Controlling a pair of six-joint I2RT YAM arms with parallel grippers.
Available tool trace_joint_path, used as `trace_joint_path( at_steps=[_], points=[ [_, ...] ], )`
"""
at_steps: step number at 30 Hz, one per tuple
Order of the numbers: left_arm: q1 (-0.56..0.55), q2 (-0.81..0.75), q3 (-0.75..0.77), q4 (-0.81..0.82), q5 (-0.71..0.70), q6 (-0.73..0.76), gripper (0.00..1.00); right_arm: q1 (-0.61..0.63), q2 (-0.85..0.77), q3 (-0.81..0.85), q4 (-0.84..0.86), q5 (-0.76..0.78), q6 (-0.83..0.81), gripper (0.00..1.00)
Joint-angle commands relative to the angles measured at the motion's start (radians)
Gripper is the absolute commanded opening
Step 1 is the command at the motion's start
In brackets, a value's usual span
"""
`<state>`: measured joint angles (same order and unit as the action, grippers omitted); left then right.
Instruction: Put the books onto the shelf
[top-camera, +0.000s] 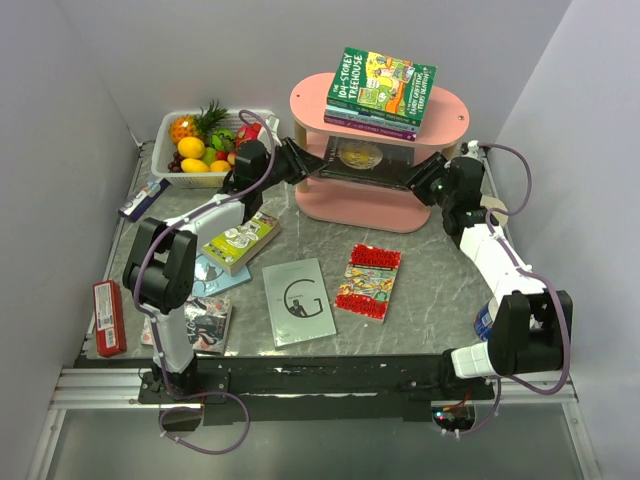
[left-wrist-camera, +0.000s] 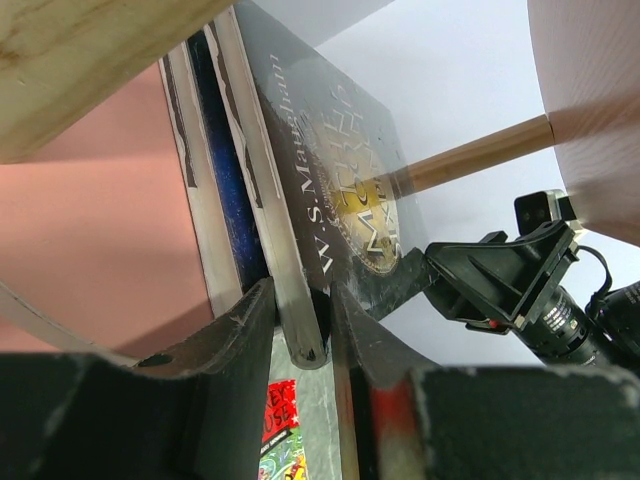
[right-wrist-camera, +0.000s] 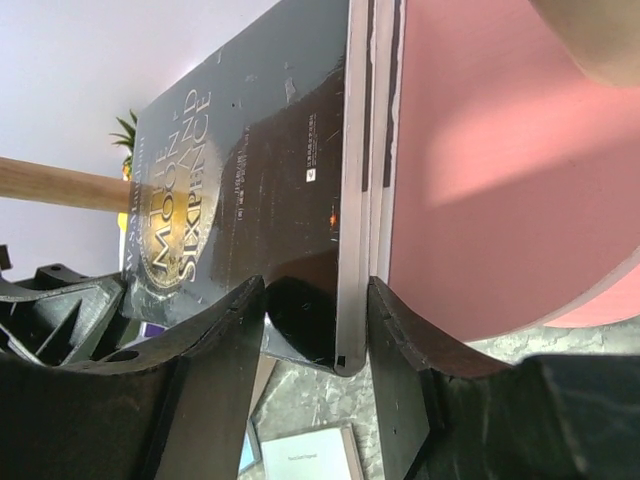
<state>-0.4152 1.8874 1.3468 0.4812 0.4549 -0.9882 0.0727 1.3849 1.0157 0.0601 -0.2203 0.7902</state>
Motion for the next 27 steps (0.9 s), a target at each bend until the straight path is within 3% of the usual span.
trace_joint_path(
  at_steps=[1,8,19,27],
  points=[
    [-0.011,-0.073,-0.012,0.053,0.053,0.0,0.33,0.052,-0.043,-0.002,-0.009,-0.067,0.008,0.52],
    [0.055,-0.119,-0.052,0.062,0.007,-0.04,0.46,0.047,-0.079,0.001,-0.055,-0.002,-0.048,0.54],
    [0.076,-0.105,0.014,0.023,0.037,-0.03,0.44,0.044,-0.116,0.032,-0.124,0.042,-0.089,0.56],
    [0.079,-0.157,-0.052,0.045,0.053,-0.044,0.42,0.042,-0.178,0.007,-0.126,0.085,-0.108,0.56]
  ],
)
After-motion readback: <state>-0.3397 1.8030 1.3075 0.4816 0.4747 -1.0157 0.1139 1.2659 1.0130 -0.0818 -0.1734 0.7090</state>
